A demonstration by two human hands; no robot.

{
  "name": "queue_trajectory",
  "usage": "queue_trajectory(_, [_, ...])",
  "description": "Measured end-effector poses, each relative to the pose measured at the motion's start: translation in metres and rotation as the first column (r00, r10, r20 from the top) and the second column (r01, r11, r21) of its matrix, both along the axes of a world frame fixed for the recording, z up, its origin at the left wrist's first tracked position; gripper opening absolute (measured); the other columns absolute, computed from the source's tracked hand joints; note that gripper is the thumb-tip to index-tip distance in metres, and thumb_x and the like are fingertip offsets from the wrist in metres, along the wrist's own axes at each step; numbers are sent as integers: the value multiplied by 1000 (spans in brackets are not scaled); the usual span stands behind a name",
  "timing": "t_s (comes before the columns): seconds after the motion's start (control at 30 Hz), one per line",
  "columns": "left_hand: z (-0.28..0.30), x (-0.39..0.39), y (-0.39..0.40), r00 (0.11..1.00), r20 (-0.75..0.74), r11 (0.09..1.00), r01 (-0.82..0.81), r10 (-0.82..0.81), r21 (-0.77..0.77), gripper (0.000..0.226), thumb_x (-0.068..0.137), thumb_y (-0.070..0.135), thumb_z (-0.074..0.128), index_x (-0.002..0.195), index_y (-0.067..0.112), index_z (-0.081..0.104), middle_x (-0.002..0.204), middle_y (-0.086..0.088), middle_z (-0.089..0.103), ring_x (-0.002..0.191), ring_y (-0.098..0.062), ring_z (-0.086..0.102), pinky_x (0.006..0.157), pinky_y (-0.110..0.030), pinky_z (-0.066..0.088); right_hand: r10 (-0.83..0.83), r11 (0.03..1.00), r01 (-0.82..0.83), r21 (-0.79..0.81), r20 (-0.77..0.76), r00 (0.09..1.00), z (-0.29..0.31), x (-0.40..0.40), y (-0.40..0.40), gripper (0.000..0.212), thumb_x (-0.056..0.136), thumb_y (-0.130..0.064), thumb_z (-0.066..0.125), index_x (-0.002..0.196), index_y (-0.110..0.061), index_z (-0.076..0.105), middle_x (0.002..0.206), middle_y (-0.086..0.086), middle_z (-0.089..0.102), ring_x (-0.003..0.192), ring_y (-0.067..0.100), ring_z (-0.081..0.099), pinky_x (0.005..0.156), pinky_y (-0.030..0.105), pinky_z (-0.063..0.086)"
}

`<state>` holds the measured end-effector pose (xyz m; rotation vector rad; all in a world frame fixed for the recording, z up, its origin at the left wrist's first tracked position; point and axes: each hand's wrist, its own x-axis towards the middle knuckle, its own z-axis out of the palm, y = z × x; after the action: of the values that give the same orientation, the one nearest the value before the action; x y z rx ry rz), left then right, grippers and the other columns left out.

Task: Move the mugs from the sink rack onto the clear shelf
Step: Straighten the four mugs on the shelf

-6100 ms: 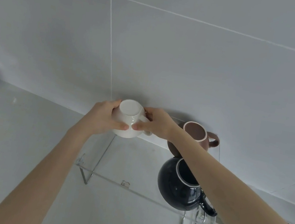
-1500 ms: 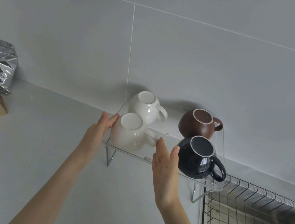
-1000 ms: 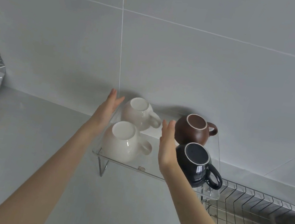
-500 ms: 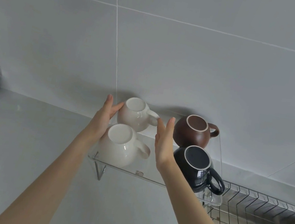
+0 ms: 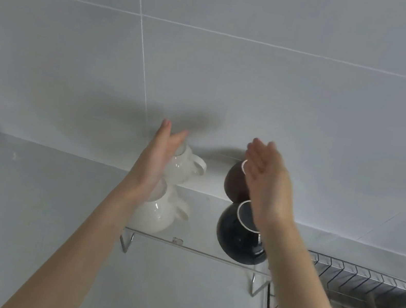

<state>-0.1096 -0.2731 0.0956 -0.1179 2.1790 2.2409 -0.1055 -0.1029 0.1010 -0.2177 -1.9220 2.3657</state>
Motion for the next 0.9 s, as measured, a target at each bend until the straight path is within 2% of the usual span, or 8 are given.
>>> queue_trajectory(0.07, [0, 2, 23, 990, 62, 990, 124, -128, 62, 64, 94, 46, 11, 136, 6, 37, 150, -7, 34, 140, -17, 29, 118, -32, 16, -41, 996, 37, -76, -42, 998, 11, 2, 37, 42, 96, -30, 31, 122, -9, 56, 117, 5, 60, 111, 15, 56, 100, 29, 40])
queue_trajectory(0.13, [-7, -4, 42, 966, 139, 976, 210, -216, 59, 66, 93, 48, 9, 137, 5, 33, 151, -10, 30, 141, -18, 27, 118, -30, 15, -101, 995, 101, 3, -39, 994, 5, -1, 65, 45, 97, -30, 27, 122, -8, 57, 123, 9, 60, 115, 16, 56, 102, 29, 39])
queue_trajectory(0.23, [-21, -14, 63, 942, 224, 968, 250, -251, 33, 67, 93, 48, 7, 140, 5, 27, 154, -11, 23, 143, -17, 20, 117, -28, 12, -126, 980, 119, 157, 36, 991, -25, -15, 90, 49, 97, -34, 23, 127, -9, 52, 139, 8, 52, 126, 14, 48, 109, 30, 31])
queue_trajectory(0.37, [-38, -15, 77, 933, 250, 964, 267, -259, 4, 64, 92, 50, 7, 139, 14, 31, 153, -1, 27, 142, -12, 20, 118, -29, 10, -39, 990, 19, 143, 138, 990, -55, -25, 97, 57, 97, -44, 16, 136, -12, 43, 149, 4, 38, 140, 14, 29, 118, 34, 15])
queue_trajectory(0.5, [-53, -19, 83, 918, 288, 960, 277, -272, 24, 69, 87, 59, 7, 141, 21, 30, 155, 2, 23, 143, -10, 16, 120, -33, 5, 20, 989, -40, 139, 146, 989, -67, -27, 94, 63, 95, -49, 9, 139, -15, 37, 154, 0, 30, 143, 10, 20, 117, 28, 7])
queue_trajectory(0.63, [-58, -19, 87, 929, 258, 964, 247, -266, 102, 70, 86, 61, 12, 141, 19, 28, 156, 1, 19, 144, -15, 13, 120, -37, 4, 27, 983, -53, 176, 150, 988, -66, -23, 95, 63, 95, -47, 7, 140, -15, 37, 153, -2, 29, 143, 8, 15, 102, 19, 7])
queue_trajectory(0.83, [-59, -19, 86, 940, 229, 967, 241, -253, 80, 73, 83, 66, 14, 141, 25, 29, 155, 6, 20, 145, -16, 11, 120, -39, 4, 62, 975, -93, 202, 152, 986, -66, -9, 96, 60, 96, -47, 6, 141, -19, 35, 153, -8, 27, 142, 4, 13, 100, 18, 5])
queue_trajectory(0.9, [-58, -21, 85, 953, 218, 977, 214, -210, 6, 76, 82, 68, 13, 141, 23, 31, 155, 3, 21, 144, -17, 14, 119, -38, 9, 74, 976, -103, 192, 154, 985, -68, -6, 98, 61, 95, -48, 6, 141, -21, 35, 153, -9, 27, 142, 3, 13, 103, 19, 5])
